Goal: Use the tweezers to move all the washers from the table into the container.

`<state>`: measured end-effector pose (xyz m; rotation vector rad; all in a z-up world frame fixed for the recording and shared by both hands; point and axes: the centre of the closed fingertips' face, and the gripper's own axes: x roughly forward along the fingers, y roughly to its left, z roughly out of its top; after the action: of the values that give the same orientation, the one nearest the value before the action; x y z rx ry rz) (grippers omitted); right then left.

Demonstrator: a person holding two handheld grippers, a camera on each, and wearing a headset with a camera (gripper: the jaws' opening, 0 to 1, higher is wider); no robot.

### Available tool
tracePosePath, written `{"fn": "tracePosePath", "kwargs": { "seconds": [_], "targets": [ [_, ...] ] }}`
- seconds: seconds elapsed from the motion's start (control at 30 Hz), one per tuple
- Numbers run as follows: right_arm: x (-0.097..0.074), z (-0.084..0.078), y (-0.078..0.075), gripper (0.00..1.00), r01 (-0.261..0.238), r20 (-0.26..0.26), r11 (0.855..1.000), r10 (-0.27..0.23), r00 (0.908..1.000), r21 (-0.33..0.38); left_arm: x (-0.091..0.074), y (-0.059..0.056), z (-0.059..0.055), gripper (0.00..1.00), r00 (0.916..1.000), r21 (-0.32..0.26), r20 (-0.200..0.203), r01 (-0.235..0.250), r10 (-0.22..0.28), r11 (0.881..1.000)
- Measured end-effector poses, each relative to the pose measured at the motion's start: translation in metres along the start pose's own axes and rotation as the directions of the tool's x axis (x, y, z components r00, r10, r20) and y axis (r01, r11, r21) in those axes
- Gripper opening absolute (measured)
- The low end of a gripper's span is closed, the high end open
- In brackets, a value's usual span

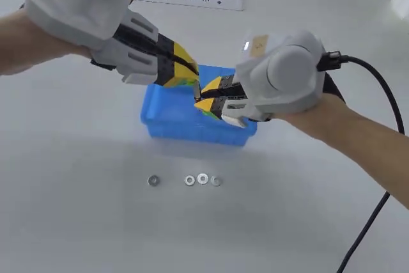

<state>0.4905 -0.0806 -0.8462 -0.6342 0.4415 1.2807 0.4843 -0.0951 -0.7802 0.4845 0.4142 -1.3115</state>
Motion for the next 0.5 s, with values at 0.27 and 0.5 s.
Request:
{"fn": "tracePosePath", "kwargs": {
  "seconds": [0.27, 0.5],
  "targets": [
    [0.0025, -0.0061, 0.0027, 0.09, -0.007, -0.016, 1.000, 0.008, 0.9998, 0.022, 0.0059, 0.0013, -0.0082, 0.07, 0.9999, -0.029, -0.010, 0.000, 0.000, 1.000],
    [0.0052, -0.0103, 0.0060, 0.09, -0.012, -0.029, 0.999, 0.013, 0.9995, 0.038, 0.0090, -0.0023, -0.0109, 0.07, 0.9998, -0.041, -0.020, 0.004, -0.005, 0.999]
  ]
}}
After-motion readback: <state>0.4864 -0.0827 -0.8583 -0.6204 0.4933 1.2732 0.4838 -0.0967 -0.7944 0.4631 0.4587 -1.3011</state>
